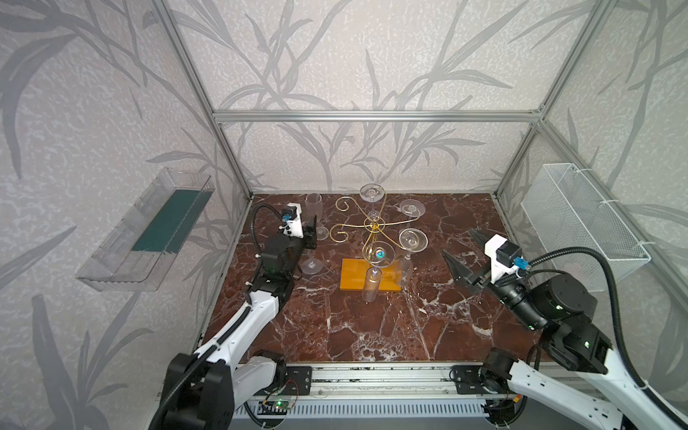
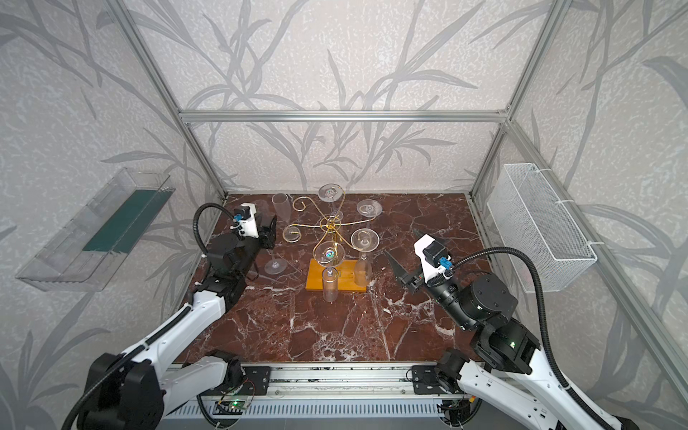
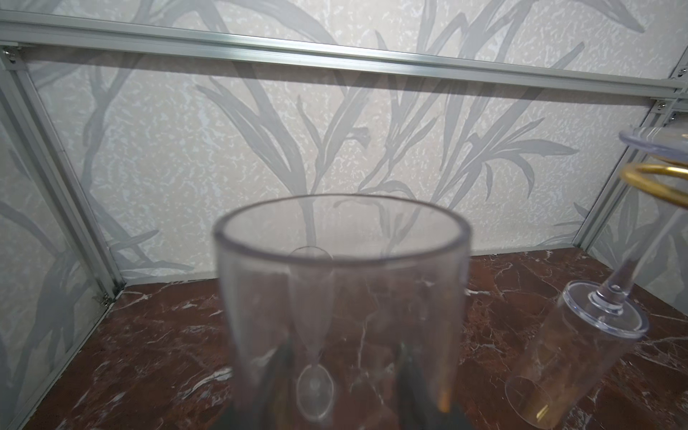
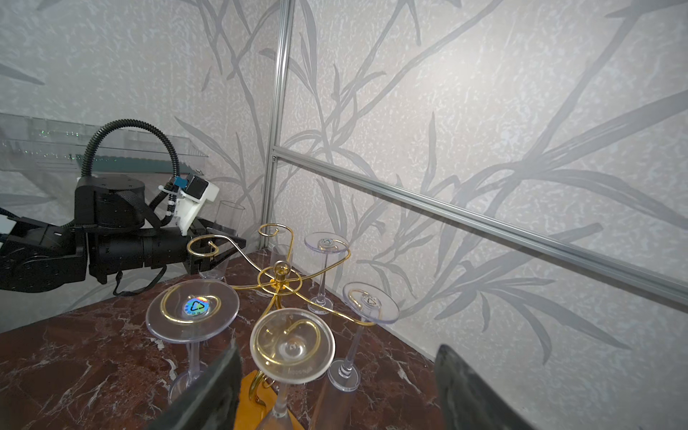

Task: Take the wine glass off the wine glass rack
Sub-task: 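Lower the glass upright onto the table beside the standing glass with the left gripper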

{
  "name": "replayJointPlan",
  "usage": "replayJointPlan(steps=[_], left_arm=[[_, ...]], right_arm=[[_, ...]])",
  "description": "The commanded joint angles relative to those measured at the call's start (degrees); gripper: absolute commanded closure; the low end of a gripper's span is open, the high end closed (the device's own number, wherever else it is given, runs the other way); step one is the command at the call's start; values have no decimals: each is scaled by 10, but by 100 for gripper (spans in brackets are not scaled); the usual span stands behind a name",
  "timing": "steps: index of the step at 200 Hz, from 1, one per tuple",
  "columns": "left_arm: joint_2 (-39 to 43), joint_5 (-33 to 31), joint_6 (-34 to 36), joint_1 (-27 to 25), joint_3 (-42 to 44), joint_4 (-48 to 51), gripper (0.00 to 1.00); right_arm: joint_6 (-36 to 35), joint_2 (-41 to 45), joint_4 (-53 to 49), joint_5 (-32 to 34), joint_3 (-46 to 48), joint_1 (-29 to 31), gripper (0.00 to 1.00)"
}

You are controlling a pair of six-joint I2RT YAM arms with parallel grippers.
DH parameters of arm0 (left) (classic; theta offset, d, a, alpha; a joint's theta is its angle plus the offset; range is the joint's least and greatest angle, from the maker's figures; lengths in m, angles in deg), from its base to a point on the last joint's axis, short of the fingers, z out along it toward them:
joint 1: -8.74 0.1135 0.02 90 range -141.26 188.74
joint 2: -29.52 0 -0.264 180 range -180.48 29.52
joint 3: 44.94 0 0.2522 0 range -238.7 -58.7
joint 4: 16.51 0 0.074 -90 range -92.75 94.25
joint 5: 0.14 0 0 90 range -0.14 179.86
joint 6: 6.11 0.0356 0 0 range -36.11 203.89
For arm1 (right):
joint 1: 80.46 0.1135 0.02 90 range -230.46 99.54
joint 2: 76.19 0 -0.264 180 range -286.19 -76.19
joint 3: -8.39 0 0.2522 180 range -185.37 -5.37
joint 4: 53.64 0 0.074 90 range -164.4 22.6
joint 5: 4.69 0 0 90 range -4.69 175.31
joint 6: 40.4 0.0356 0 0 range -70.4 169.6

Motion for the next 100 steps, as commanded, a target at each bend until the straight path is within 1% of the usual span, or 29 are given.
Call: replayJointPlan(steps=[1, 48, 82, 100], left_arm=[[-54, -7, 28, 3, 6, -155, 61], [-183, -17, 36, 2, -15, -261, 61], [-245, -23, 38, 1, -32, -303, 61], [-267, -43, 41, 1, -32, -330, 61]], right_arm=[[12, 4, 4, 27, 9, 2, 20], [17, 5, 0, 51, 22, 2, 20], [10, 5, -3, 64, 27, 1, 19], [6, 1, -3, 65, 27, -1, 18]])
